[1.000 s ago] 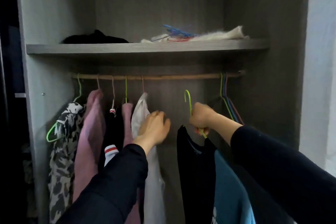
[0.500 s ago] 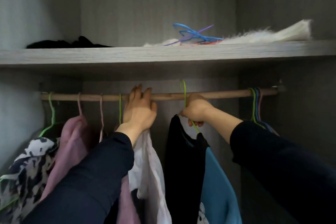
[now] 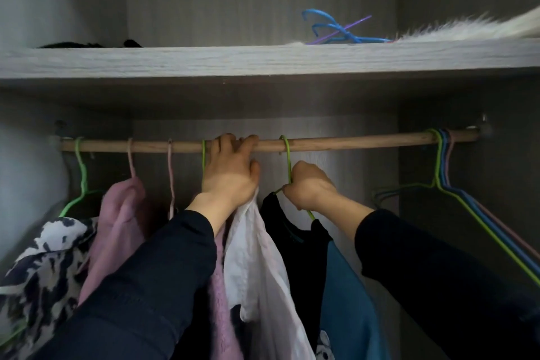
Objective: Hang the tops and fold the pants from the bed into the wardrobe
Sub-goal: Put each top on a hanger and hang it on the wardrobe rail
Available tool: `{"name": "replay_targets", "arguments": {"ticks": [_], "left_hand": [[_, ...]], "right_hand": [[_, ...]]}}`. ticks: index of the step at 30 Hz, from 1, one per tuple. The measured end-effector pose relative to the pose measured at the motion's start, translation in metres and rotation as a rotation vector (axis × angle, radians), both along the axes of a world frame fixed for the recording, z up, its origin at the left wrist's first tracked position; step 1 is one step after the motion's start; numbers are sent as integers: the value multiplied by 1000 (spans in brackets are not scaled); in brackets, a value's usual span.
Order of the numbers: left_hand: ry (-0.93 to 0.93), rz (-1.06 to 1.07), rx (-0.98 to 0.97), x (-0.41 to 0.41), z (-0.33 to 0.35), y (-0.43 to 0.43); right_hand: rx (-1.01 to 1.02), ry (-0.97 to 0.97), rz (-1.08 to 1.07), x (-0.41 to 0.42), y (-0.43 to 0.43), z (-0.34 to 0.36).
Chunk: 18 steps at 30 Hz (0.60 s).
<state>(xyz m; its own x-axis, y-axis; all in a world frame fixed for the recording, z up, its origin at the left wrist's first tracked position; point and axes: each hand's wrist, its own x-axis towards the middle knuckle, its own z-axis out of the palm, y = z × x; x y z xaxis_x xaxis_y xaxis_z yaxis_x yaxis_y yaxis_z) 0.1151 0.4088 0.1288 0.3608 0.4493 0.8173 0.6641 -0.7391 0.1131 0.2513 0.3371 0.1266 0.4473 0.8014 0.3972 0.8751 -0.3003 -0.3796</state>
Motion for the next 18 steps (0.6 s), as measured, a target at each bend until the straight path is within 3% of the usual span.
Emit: {"name": "replay_targets", "arguments": {"ticks": [6, 12, 18], "left_hand": [[0, 11, -34, 1, 1, -3], [-50, 25, -128, 8, 12, -18], [-72, -40, -23, 54, 17, -45]], "right_hand": [[79, 41, -34, 4, -1, -7], [53, 121, 97, 7, -19, 0], [146, -247, -136, 42, -69, -3]]}}
